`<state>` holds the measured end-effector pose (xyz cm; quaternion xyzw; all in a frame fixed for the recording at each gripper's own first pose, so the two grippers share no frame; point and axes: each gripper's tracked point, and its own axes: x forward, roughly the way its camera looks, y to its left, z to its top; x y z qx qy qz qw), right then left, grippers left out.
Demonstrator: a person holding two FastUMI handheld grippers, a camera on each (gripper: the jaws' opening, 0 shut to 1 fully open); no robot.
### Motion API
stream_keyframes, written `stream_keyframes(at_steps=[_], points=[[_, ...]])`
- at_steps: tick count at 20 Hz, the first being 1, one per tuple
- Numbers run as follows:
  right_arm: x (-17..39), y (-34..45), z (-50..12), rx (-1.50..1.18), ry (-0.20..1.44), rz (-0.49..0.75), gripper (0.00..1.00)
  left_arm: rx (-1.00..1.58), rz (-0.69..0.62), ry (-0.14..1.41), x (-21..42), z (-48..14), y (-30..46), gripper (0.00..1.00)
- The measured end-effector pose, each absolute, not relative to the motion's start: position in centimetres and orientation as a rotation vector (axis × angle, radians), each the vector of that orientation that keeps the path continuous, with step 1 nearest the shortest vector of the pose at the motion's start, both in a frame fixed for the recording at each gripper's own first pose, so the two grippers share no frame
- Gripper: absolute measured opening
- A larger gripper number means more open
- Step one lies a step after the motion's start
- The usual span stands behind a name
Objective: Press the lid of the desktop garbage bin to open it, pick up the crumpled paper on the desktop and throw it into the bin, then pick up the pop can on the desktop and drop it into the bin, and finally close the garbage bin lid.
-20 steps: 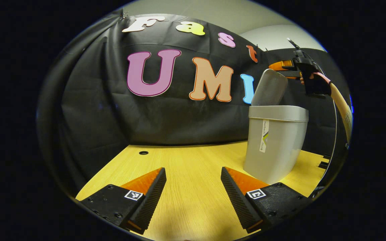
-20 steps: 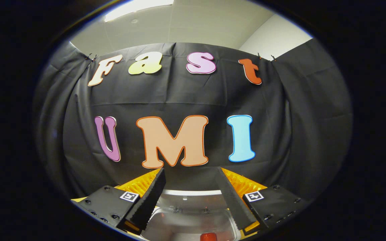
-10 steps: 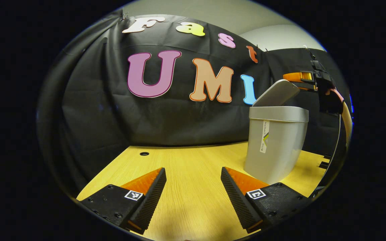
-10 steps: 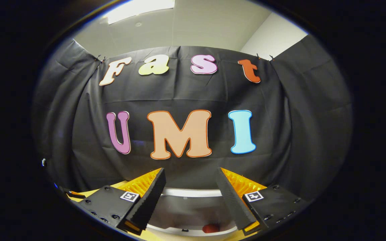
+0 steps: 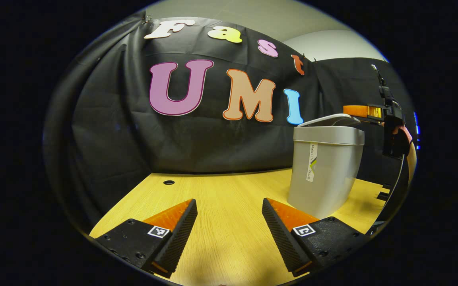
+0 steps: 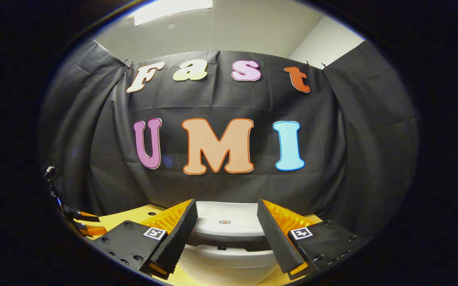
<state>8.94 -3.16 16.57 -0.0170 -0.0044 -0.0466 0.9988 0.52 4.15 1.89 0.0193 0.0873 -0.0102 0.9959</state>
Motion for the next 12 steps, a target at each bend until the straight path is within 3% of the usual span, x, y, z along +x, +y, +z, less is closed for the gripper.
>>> stream_keyframes(at_steps=[6,7,8,12], points=[[9.0,-3.2,14.6,-0.041,0.010,-0.093,0.98,0.045,-0.023,0.173,0.5,2.0,4.2,0.96],[9.1,-3.2,14.6,-0.046,0.006,-0.097,0.98,0.045,-0.023,0.175,0.5,1.9,4.2,1.00],[9.1,-3.1,14.5,-0.052,0.005,-0.099,0.98,0.044,-0.024,0.177,0.5,1.8,4.1,0.96],[9.0,-3.2,14.2,-0.039,-0.026,-0.099,0.99,0.045,-0.022,0.177,0.5,1.8,4.3,0.96]])
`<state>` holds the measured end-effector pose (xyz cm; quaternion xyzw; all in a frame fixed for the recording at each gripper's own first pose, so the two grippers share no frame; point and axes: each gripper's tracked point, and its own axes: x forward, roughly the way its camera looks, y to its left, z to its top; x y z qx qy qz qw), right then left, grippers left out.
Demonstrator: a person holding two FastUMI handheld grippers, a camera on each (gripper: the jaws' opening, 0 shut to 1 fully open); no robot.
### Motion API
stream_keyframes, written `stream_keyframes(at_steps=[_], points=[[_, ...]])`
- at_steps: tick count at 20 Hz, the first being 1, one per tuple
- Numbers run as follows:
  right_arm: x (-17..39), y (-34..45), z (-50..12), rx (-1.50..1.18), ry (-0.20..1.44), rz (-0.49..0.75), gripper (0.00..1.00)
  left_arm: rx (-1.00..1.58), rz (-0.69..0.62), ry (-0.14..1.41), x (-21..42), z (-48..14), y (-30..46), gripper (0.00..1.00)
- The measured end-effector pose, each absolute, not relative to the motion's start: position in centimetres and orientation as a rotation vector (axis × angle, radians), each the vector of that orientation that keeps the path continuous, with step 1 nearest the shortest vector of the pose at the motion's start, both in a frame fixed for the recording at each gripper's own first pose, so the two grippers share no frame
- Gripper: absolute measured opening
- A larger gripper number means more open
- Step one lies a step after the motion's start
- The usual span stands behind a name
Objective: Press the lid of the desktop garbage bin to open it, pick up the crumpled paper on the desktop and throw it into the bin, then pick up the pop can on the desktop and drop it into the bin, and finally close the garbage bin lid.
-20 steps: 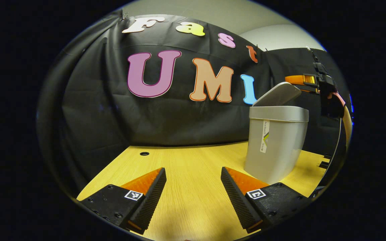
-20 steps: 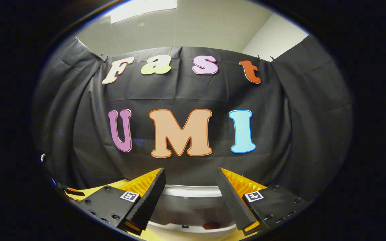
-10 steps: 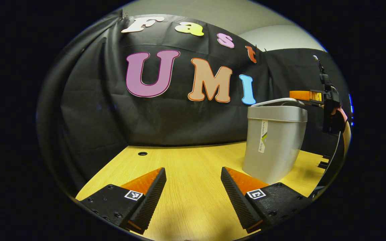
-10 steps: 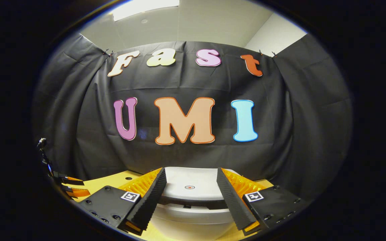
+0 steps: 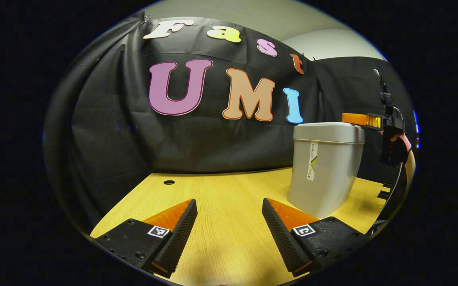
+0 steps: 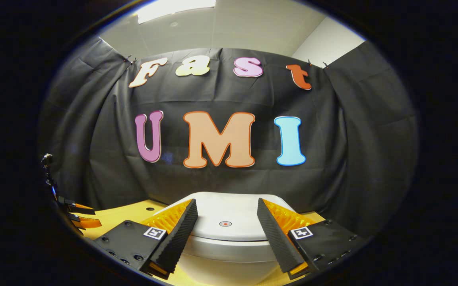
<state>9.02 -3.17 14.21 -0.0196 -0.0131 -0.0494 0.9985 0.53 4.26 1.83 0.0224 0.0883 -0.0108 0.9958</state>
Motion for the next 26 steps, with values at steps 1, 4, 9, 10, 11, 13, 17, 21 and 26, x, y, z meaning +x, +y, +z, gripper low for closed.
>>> stream_keyframes(at_steps=[1,4,9,10,11,13,17,21,26], points=[[8.9,-3.1,14.3,-0.039,-0.040,-0.097,0.98,0.045,-0.020,0.178,0.6,1.8,4.3,0.96],[8.9,-3.1,14.0,-0.055,-0.068,-0.096,0.98,0.043,-0.017,0.181,0.5,1.7,4.3,0.96],[8.9,-3.2,13.7,-0.050,-0.087,-0.094,0.98,0.045,-0.023,0.186,0.6,1.5,4.1,0.96],[8.9,-3.3,13.4,-0.029,-0.069,-0.092,0.98,0.044,-0.025,0.187,0.6,1.5,4.0,0.96],[8.8,-3.3,13.6,-0.015,-0.068,-0.090,0.99,0.041,-0.027,0.189,0.6,1.4,3.9,0.96],[8.9,-3.3,13.4,-0.028,-0.052,-0.089,0.99,0.037,-0.032,0.189,0.6,1.4,3.7,0.96],[8.9,-3.3,13.6,-0.026,-0.043,-0.083,1.00,0.037,-0.043,0.184,0.6,1.6,3.2,0.96],[8.9,-3.4,14.2,-0.020,-0.111,-0.091,0.98,0.041,-0.051,0.169,0.4,2.2,2.8,0.96],[7.4,-3.4,14.6,-0.016,-0.134,-0.110,0.98,0.042,-0.054,0.158,0.4,2.4,2.4,0.96]])
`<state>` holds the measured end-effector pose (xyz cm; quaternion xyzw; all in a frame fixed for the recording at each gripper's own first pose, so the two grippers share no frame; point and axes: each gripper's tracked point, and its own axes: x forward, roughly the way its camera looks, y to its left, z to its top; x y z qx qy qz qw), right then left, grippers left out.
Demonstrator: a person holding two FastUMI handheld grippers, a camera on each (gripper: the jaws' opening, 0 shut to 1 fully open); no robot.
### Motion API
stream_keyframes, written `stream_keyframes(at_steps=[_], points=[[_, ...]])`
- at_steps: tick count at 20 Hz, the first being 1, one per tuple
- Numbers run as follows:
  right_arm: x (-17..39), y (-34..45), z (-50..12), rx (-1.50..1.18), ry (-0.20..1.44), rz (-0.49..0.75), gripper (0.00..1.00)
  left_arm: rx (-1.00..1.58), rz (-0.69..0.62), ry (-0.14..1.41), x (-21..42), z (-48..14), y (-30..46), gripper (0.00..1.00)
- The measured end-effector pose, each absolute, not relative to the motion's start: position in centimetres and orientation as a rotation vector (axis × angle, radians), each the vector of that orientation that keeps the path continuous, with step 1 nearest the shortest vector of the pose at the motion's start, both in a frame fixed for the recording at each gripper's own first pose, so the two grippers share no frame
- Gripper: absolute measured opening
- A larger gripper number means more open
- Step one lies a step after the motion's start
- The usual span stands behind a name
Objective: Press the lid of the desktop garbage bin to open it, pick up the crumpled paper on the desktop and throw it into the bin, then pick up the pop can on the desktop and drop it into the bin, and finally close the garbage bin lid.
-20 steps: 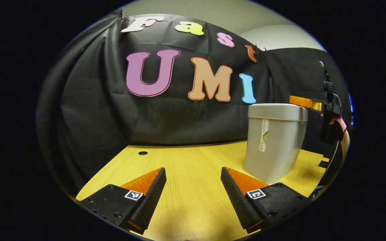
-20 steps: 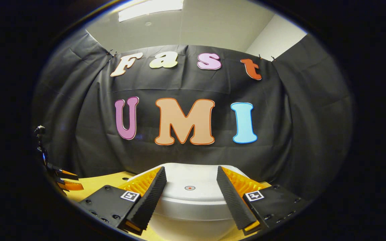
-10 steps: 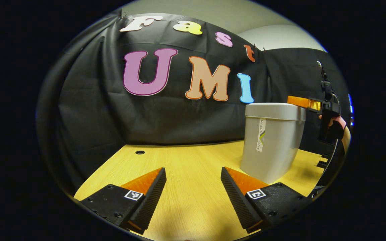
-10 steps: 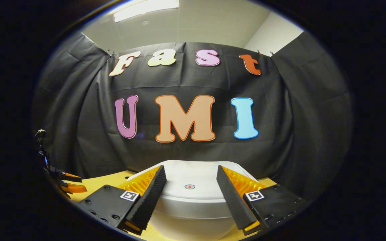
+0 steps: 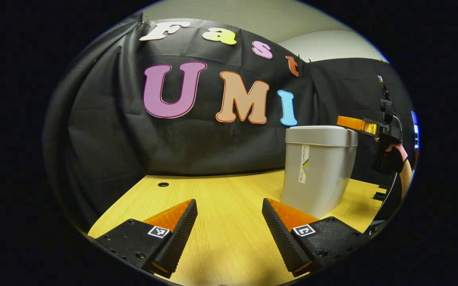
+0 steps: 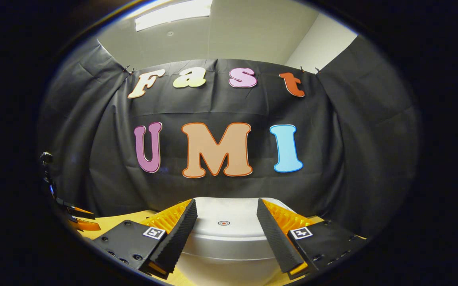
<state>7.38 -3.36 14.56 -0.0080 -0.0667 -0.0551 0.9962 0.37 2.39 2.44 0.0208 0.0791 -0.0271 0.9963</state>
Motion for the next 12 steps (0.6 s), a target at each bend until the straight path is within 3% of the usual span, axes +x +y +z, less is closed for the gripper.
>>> stream_keyframes(at_steps=[8,9,12], points=[[1.7,0.4,12.7,-0.049,-0.174,-0.120,0.99,0.048,-0.065,0.145,0.2,2.9,1.7,1.00],[1.0,0.9,12.4,-0.056,-0.174,-0.123,0.98,0.050,-0.064,0.141,0.2,3.1,1.7,0.96],[-1.1,3.2,10.9,-0.024,-0.162,-0.107,0.98,0.052,-0.068,0.139,0.1,3.1,1.4,0.95]])
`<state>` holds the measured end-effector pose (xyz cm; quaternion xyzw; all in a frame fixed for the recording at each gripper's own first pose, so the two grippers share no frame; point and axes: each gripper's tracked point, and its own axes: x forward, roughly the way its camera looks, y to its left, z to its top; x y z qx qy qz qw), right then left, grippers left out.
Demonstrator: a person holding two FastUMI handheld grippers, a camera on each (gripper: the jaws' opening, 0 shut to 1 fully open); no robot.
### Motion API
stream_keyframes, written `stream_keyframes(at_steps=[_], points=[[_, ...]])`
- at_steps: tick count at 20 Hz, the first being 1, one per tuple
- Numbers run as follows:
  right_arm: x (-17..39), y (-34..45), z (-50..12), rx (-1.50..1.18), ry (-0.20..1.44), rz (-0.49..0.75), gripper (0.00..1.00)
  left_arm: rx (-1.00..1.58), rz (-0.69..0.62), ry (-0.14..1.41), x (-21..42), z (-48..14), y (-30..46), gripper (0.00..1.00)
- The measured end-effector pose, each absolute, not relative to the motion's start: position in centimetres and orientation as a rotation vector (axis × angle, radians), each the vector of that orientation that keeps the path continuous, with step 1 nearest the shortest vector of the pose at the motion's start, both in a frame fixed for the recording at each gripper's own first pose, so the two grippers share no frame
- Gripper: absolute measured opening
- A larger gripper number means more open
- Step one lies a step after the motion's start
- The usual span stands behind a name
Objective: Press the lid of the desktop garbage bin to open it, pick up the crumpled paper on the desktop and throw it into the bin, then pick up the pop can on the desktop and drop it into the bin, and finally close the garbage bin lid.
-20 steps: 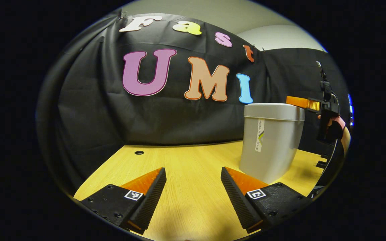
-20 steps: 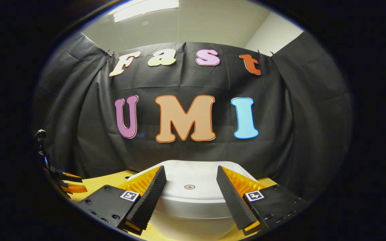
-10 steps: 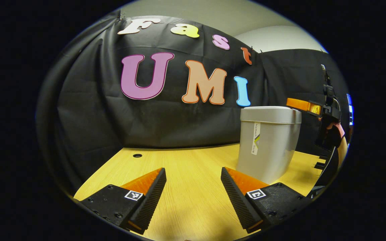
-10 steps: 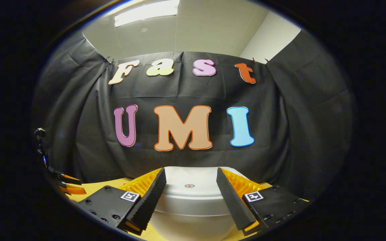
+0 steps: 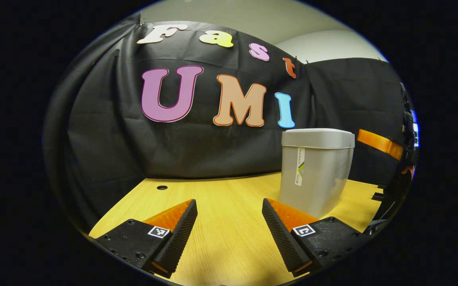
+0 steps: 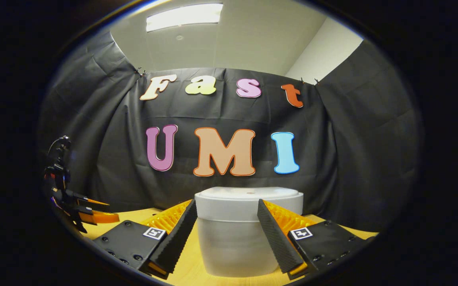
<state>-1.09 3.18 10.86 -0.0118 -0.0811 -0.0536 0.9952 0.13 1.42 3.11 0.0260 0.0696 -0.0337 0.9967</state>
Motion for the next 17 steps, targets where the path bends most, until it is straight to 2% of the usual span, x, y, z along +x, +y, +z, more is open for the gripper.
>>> stream_keyframes(at_steps=[6,11,12,15,16,17], points=[[-1.9,4.2,6.7,0.025,-0.107,-0.104,1.00,0.056,-0.085,0.124,-0.3,3.8,0.2,0.96],[-1.2,4.2,3.7,0.052,-0.061,-0.106,0.98,0.070,-0.085,0.091,-0.6,4.9,-0.5,0.96],[-1.0,4.3,3.1,0.069,-0.048,-0.102,0.98,0.068,-0.084,0.088,-0.6,4.8,-0.5,1.00],[-0.8,4.5,2.2,0.090,-0.027,-0.094,0.98,0.057,-0.084,0.091,-0.4,4.7,-0.6,0.95],[-0.8,4.2,2.0,0.087,-0.024,-0.100,0.97,0.056,-0.083,0.095,-0.4,4.5,-0.5,1.00],[-0.7,4.2,1.9,0.083,-0.021,-0.103,0.97,0.056,-0.080,0.099,-0.4,4.4,-0.4,0.96]])
